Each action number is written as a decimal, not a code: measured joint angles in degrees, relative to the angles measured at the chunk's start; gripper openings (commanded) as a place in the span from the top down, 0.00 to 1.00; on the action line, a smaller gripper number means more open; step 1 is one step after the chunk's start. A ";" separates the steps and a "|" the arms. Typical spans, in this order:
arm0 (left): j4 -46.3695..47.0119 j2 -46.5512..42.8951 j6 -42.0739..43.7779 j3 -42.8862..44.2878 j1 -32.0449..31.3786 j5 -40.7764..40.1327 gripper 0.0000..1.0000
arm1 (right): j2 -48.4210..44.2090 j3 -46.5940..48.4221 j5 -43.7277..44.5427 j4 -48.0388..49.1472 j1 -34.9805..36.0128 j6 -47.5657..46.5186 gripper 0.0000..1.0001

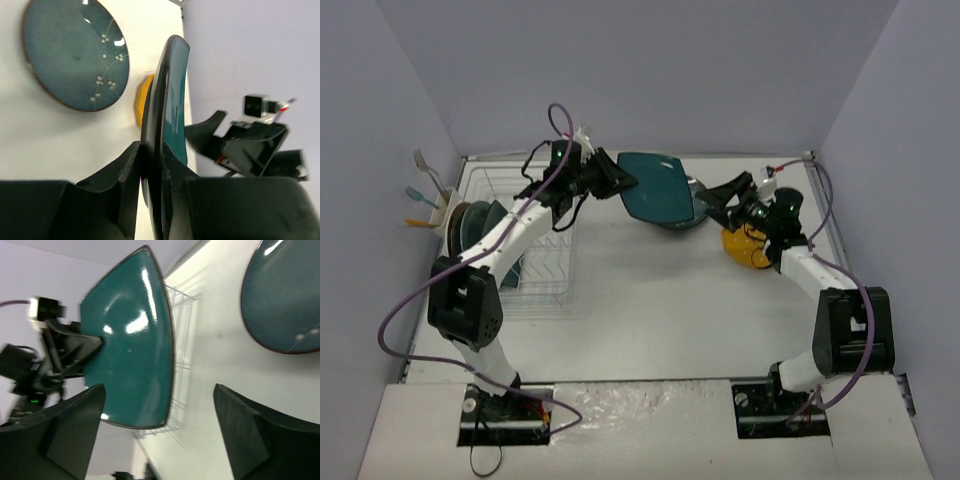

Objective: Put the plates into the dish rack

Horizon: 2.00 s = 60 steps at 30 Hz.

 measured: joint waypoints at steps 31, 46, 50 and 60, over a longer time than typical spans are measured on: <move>-67.54 -8.80 59.24 24.98 16.56 -35.83 1.00 | -10.78 4.37 4.86 -31.54 -1.78 -23.94 0.00; -55.67 -7.10 59.33 8.17 18.65 -33.28 1.00 | -10.27 4.35 4.85 -31.80 -1.79 -24.82 0.00; -50.78 -7.08 59.08 2.96 18.78 -32.33 1.00 | -9.46 4.35 4.87 -31.81 -1.78 -24.82 0.00; -46.48 -7.99 59.05 -0.03 19.19 -32.34 0.62 | -7.64 4.35 6.13 -31.61 -0.57 -24.78 0.00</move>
